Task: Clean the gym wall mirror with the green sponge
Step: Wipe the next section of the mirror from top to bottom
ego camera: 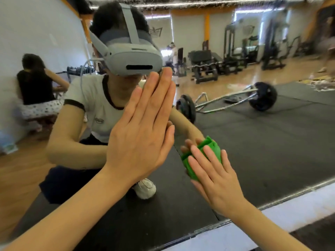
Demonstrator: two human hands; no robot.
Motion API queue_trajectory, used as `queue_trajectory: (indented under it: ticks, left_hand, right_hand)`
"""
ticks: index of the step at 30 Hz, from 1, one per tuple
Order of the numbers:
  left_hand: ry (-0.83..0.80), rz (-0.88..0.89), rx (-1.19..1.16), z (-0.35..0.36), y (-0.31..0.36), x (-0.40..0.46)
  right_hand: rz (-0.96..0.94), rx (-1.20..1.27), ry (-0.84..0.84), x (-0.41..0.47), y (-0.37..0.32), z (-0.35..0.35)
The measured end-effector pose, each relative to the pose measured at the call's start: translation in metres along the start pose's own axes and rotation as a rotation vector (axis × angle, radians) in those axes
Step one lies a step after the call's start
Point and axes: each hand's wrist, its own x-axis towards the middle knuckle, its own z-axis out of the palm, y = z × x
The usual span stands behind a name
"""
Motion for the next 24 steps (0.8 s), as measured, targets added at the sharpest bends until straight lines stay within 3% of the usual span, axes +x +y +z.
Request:
queue_trajectory:
  ticks: [3, 8, 10, 13, 15, 17, 19, 21, 24]
  left_hand:
    - [-0.005, 0.001, -0.012, 0.000, 0.001, 0.000]
    - [0.019, -0.003, -0.053, 0.000, 0.001, 0.000]
    - [0.041, 0.000, -0.155, -0.002, 0.001, 0.000]
    - [0.029, -0.013, -0.313, -0.011, -0.003, -0.003]
    - [0.005, -0.058, -0.333, -0.020, -0.008, -0.016]
    - [-0.011, -0.091, -0.281, -0.031, -0.020, -0.038]
    - [-0.024, -0.114, -0.223, -0.042, -0.040, -0.062]
    - [-0.024, -0.171, -0.159, -0.051, -0.065, -0.079]
    - [-0.058, -0.240, -0.091, -0.053, -0.086, -0.085]
  right_hand:
    - [-0.005, 0.042, 0.057, 0.038, 0.015, -0.009]
    - [0.417, 0.247, 0.438, 0.180, 0.039, -0.038]
    - [0.396, 0.211, 0.421, 0.164, 0.027, -0.030]
    - [0.210, 0.087, 0.176, 0.069, -0.014, -0.004]
    - [0.108, 0.024, 0.050, 0.013, -0.031, 0.005]
    - [0.071, 0.032, 0.031, 0.010, -0.029, 0.003]
    - [0.155, 0.099, 0.110, 0.054, -0.015, -0.008]
    - [0.378, 0.211, 0.241, 0.117, -0.004, -0.024]
    - [0.581, 0.233, 0.334, 0.173, -0.025, -0.035]
